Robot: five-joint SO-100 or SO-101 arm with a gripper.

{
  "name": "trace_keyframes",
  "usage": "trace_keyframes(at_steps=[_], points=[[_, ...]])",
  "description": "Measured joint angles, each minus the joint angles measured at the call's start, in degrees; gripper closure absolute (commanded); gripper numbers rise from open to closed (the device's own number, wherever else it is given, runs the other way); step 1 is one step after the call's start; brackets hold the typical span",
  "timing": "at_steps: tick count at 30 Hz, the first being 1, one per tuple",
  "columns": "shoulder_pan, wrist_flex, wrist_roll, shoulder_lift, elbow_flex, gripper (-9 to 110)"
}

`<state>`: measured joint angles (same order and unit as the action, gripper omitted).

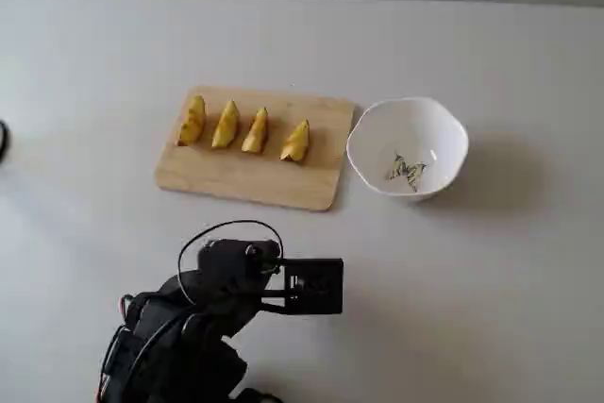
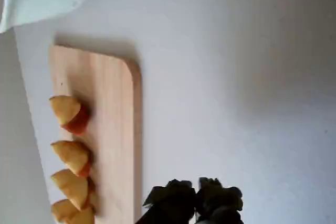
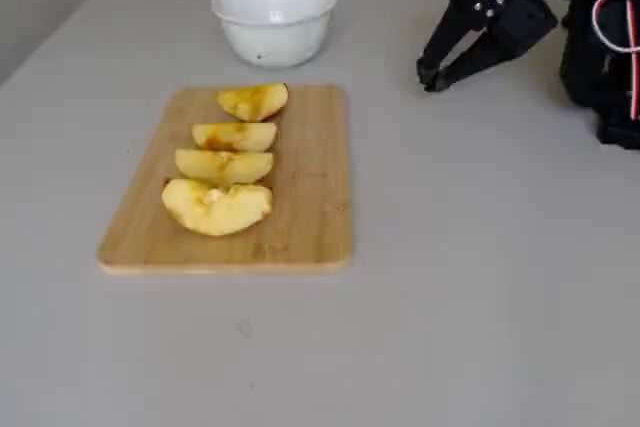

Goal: Pick up the third from the right apple slice from the cutting board and place it into the bowl

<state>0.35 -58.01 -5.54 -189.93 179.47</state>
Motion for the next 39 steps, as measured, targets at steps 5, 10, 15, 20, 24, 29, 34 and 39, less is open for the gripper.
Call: trace_keyframes(at_steps=[5, 10, 15, 20, 24, 29, 34, 39], points=[[0.0, 0.0, 0.0, 0.0, 0.0, 101], [0.0, 0.0, 0.0, 0.0, 0.0, 101], [0.0, 0.0, 0.0, 0.0, 0.0, 101], [0.0, 0.0, 0.0, 0.0, 0.0, 101], [0.0, 0.0, 0.0, 0.0, 0.0, 101], [0.0, 0.0, 0.0, 0.0, 0.0, 101], [-0.5, 0.4, -4.6, 0.0, 0.0, 101], [-6.1, 0.4, -22.5, 0.0, -1.4, 102]])
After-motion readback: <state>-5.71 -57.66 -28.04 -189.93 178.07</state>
